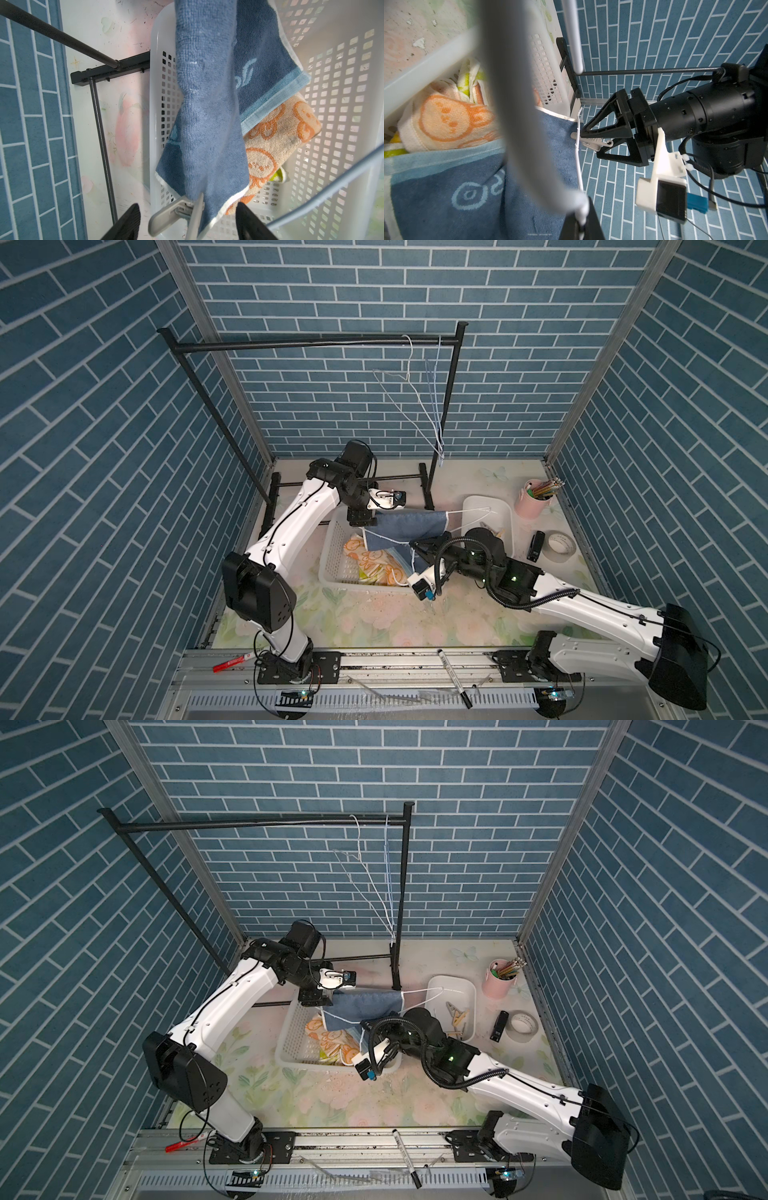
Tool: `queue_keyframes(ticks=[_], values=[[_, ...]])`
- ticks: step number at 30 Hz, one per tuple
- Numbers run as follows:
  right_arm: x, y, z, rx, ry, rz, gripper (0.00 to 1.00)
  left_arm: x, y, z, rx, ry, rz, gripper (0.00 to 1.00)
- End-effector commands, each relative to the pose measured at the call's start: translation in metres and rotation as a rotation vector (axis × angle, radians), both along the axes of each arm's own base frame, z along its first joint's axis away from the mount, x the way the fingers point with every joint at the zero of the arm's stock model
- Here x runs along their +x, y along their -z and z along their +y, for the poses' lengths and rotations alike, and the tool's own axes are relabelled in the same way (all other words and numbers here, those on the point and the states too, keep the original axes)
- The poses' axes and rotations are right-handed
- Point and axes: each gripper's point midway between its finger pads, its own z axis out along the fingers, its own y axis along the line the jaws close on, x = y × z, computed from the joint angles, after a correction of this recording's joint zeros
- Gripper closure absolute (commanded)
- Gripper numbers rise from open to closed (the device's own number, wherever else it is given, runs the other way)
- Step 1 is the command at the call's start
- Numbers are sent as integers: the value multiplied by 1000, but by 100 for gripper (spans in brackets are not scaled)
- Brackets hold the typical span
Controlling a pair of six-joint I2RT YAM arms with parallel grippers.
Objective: Remove the clothespins securing towels to the hanger
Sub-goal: Remove the clothespin from the hanger.
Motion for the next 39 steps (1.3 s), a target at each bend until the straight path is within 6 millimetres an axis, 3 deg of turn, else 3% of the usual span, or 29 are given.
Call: queue_keyframes(ticks=[1,17,39], values=[[0,-8,3,18,-10,-53,100,-6,-7,3,-25,-12,23,27],[1,-10,3,30,0,-58,100,-9,0,4,-15,-8,57,46],[14,-15,5,73,71,-24,100,-22,-16,4,-68,1,10,74]])
